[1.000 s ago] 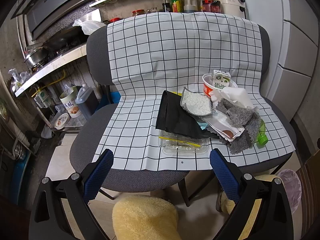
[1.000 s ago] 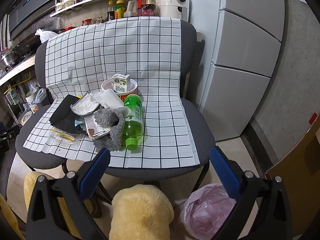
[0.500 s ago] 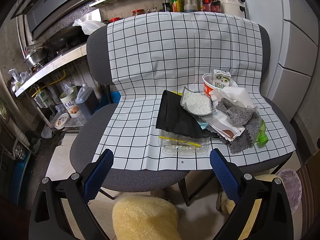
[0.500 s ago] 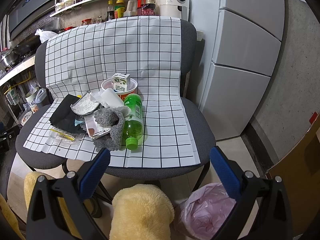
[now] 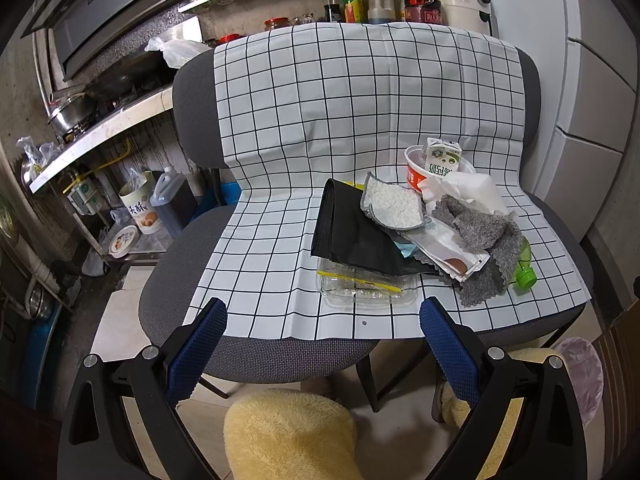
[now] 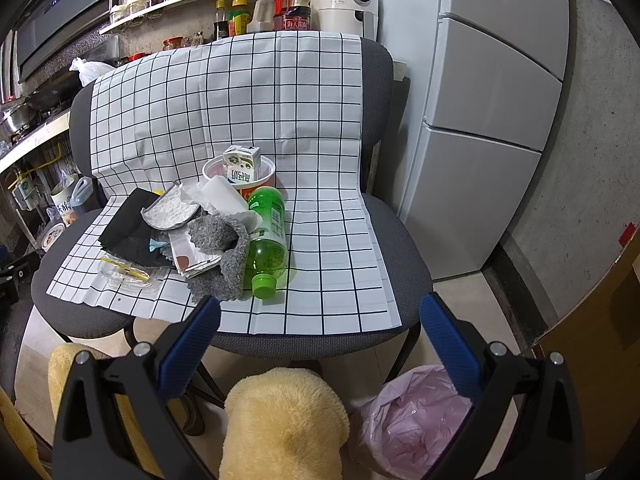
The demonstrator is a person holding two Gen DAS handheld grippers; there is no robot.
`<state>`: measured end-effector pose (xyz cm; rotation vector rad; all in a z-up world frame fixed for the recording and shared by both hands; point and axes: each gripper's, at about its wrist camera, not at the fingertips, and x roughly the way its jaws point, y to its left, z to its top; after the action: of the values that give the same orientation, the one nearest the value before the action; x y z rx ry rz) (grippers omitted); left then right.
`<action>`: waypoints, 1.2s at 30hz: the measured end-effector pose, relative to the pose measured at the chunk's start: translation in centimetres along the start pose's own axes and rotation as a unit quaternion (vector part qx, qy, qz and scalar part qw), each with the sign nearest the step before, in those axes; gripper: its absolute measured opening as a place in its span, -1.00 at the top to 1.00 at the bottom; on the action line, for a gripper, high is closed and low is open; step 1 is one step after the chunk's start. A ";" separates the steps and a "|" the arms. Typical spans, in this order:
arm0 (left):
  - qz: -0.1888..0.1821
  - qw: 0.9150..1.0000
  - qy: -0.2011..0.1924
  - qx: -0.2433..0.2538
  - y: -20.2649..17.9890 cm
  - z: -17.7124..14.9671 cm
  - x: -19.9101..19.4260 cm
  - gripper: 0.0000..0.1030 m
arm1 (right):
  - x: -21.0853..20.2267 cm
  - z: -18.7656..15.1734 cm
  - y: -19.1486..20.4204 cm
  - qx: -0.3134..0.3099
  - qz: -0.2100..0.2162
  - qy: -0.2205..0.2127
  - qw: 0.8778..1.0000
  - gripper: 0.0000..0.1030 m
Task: Collect trash
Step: 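Reach the right gripper to the white foam block and grasp it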
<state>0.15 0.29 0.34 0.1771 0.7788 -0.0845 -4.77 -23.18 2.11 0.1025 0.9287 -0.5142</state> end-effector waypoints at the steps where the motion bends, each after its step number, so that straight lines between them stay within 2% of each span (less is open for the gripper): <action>1: 0.000 1.000 0.000 0.000 0.0 0.0 0.0 -0.86 | 0.0 0.0 0.0 -0.001 0.000 0.000 1.000 -0.89; 13: 0.001 1.000 0.014 -0.004 0.1 -1.2 2.0 -0.84 | 2.7 -0.5 0.8 -0.004 0.022 0.003 1.000 -0.89; 17: 0.000 1.000 0.020 -0.006 0.3 -1.4 3.2 -0.84 | 4.1 -0.3 1.8 -0.017 0.050 -0.010 0.999 -0.89; 19: -0.001 1.000 0.025 0.000 0.2 -1.5 4.0 -0.84 | 5.1 0.0 2.4 -0.022 0.086 -0.016 0.996 -0.89; 21: 0.002 0.999 0.032 0.008 0.0 -1.6 4.7 -0.85 | 6.1 0.3 3.2 -0.033 0.105 -0.011 0.994 -0.89; 28: 0.019 0.998 0.058 0.001 0.7 -1.9 7.9 -0.85 | 9.1 0.8 6.2 -0.069 0.115 0.003 0.991 -0.89; 32: 0.019 0.999 0.050 -0.011 1.4 -1.9 9.2 -0.85 | 10.7 1.0 6.9 -0.073 0.120 0.014 0.990 -0.89; 33: 0.022 0.998 0.050 -0.012 1.6 -1.9 9.5 -0.85 | 11.1 1.0 7.2 -0.076 0.121 0.013 0.990 -0.85; 35: 0.023 0.998 0.052 -0.013 1.9 -1.8 10.0 -0.85 | 11.8 1.1 7.5 -0.082 0.112 0.012 0.990 -0.46; 36: 0.019 0.998 0.053 -0.014 2.0 -1.9 10.2 -0.85 | 12.5 1.2 7.6 -0.086 0.108 0.015 0.990 -0.40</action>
<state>6.35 2.49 -7.92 0.1705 0.8807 -0.0275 5.73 -21.58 -7.99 0.0538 0.9750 -0.2324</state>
